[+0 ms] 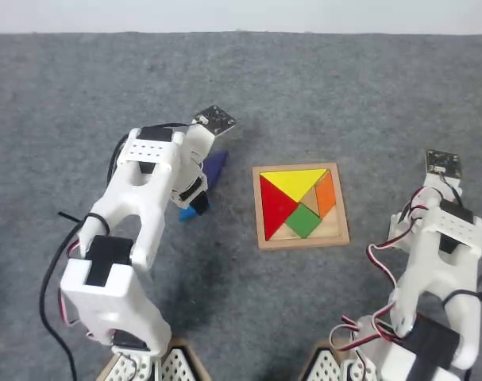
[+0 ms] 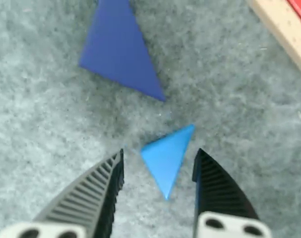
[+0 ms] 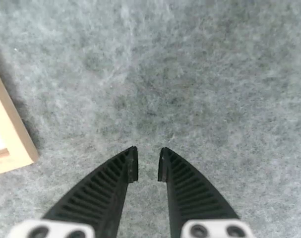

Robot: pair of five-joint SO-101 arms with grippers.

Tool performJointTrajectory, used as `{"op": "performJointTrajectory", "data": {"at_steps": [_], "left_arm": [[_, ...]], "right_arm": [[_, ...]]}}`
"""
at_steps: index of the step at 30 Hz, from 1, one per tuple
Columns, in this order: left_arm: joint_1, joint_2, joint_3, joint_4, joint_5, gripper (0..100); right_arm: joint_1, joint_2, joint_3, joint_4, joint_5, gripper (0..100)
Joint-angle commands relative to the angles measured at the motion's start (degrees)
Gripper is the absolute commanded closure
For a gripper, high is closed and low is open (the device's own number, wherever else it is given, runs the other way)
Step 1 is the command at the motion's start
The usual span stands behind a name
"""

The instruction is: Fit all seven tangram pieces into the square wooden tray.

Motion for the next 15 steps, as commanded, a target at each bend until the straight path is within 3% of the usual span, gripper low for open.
{"op": "performJointTrajectory", "data": {"at_steps": [1,9,15], "left_arm": [[0.62,1.67,-2.33,1.14,-2.73,78],[0.35,12.31,-8.04,3.34,-3.43,78],[0.62,12.04,-8.22,3.69,-3.25,93]], "right_arm": [[-0.48,-3.38,-0.79,-0.84,0.53,91.2],[-0.48,-3.38,-0.79,-0.92,0.53,91.2],[-0.48,-3.38,-0.79,-0.92,0.53,91.2]]}}
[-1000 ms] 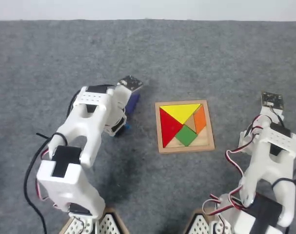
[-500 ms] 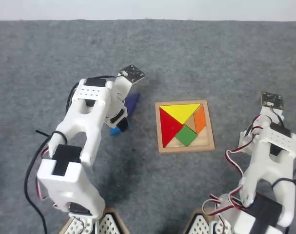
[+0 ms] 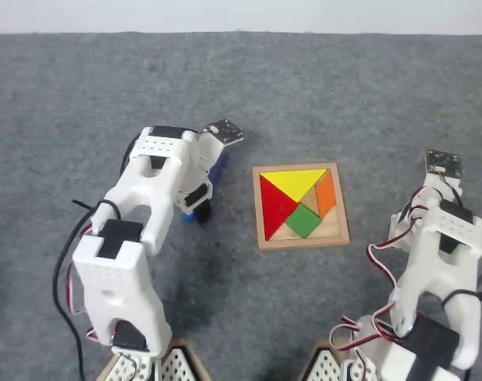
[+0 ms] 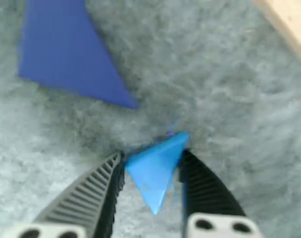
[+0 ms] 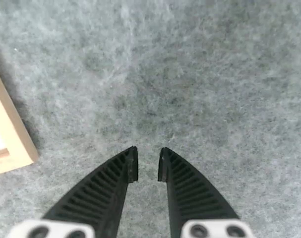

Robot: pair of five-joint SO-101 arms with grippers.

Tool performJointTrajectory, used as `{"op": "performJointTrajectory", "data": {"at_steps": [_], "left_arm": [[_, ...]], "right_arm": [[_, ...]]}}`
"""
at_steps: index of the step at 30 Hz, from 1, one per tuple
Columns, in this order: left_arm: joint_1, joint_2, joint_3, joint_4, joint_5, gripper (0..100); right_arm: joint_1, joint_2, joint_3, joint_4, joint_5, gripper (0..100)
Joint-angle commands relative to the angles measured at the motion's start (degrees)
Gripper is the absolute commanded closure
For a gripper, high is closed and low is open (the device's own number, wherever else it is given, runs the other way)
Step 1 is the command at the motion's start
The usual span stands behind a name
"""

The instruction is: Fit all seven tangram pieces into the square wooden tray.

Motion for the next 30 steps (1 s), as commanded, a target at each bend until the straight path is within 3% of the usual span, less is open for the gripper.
{"op": "performJointTrajectory", "data": {"at_steps": [1,4,12,16,20,26,30], "left_arm": [[-0.53,0.53,-1.63,-0.53,-0.35,95],[-0.53,0.44,-1.63,0.62,-0.18,99],[1.32,-6.59,-1.71,2.9,2.2,99],[8.53,-15.74,-1.1,8.53,3.52,99],[17.49,-21.63,1.45,8.53,5.45,99],[28.04,-16.53,1.54,3.25,5.63,99],[30.42,-10.64,1.45,-0.35,5.63,98]], "right_arm": [[-0.48,-3.38,-0.79,-0.92,0.53,91.2],[-0.48,-3.38,-0.79,-0.92,0.53,91.2],[-0.31,-3.38,-0.79,-0.57,0.53,91.2],[-0.04,-3.47,-1.23,-0.22,0.44,91.2],[1.45,-3.47,-3.34,2.24,0.44,91.2],[3.12,-3.38,-3.69,2.33,0.53,91.2],[3.56,-3.38,-3.69,2.15,0.53,91.1]]}}
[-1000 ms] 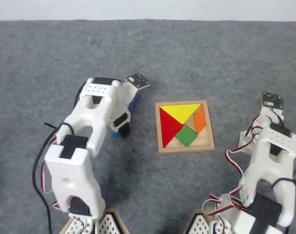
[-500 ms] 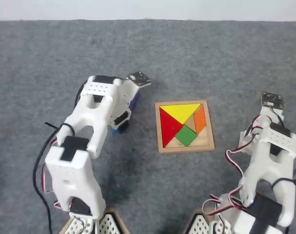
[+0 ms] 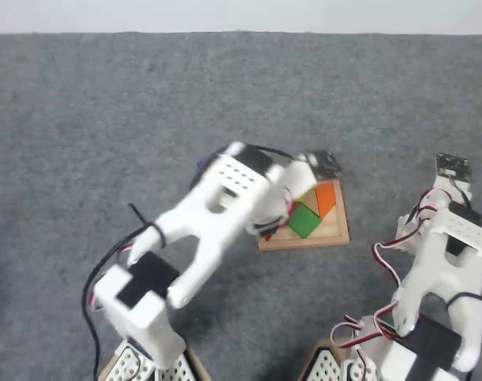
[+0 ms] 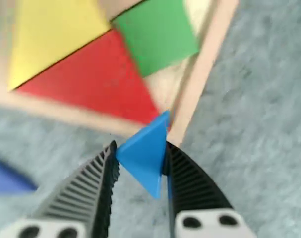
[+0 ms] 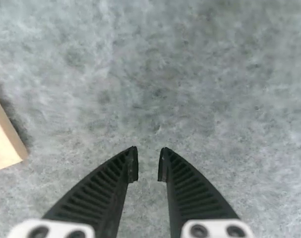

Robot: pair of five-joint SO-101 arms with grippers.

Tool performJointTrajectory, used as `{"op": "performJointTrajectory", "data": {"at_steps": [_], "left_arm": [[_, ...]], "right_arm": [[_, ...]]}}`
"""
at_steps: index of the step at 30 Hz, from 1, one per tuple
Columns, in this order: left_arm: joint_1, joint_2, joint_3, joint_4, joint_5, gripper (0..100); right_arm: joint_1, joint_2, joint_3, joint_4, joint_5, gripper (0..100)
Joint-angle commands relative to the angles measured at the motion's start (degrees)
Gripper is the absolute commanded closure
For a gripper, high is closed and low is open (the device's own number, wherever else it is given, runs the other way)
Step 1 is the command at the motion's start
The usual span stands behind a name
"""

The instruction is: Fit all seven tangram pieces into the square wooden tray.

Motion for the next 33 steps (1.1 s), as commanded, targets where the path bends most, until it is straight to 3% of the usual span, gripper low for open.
{"op": "performJointTrajectory", "data": {"at_steps": [1,5,11,23,33], "left_arm": [[1.67,2.73,-0.57,-3.78,0.7,98],[1.58,5.63,-2.07,-5.98,3.25,96],[2.99,5.36,-3.65,-5.98,3.87,82],[3.87,5.27,-5.76,-5.89,6.15,82],[2.46,5.27,-14.73,2.9,6.68,82]], "right_arm": [[0.75,-3.38,-2.81,0.31,0.53,91.1],[0.84,-3.38,-2.9,0.31,0.53,91.1],[2.24,-3.38,-2.99,0.22,0.62,90.9],[1.98,-3.38,-2.99,0.22,0.62,90.9],[1.98,-3.38,-2.99,0.22,0.62,90.9]]}}
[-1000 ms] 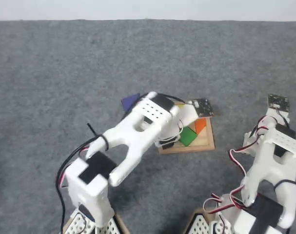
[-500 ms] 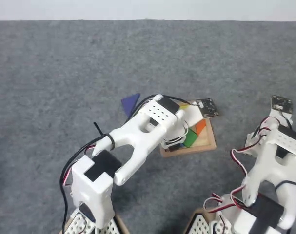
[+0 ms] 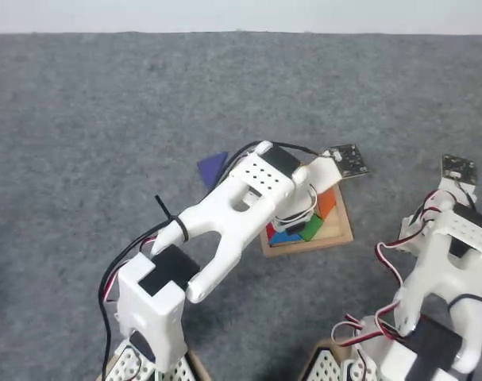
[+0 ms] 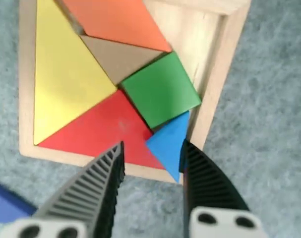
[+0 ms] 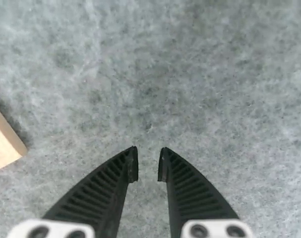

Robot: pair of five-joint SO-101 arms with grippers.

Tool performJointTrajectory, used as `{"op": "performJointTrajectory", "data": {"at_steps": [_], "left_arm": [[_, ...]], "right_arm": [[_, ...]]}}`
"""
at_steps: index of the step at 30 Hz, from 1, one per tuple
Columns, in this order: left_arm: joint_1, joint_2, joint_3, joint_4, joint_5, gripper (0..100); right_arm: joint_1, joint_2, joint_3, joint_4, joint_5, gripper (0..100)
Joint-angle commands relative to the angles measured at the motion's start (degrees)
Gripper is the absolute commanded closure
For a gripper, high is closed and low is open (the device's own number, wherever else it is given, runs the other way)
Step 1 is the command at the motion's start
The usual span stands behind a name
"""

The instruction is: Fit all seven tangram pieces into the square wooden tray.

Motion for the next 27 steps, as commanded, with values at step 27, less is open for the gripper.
{"op": "performJointTrajectory", "data": {"at_steps": [27], "left_arm": [[-3.6,-1.14,5.05,-3.34,0.62,82]], "right_arm": [[0.48,-3.38,-2.9,0.66,0.53,90.9]]}}
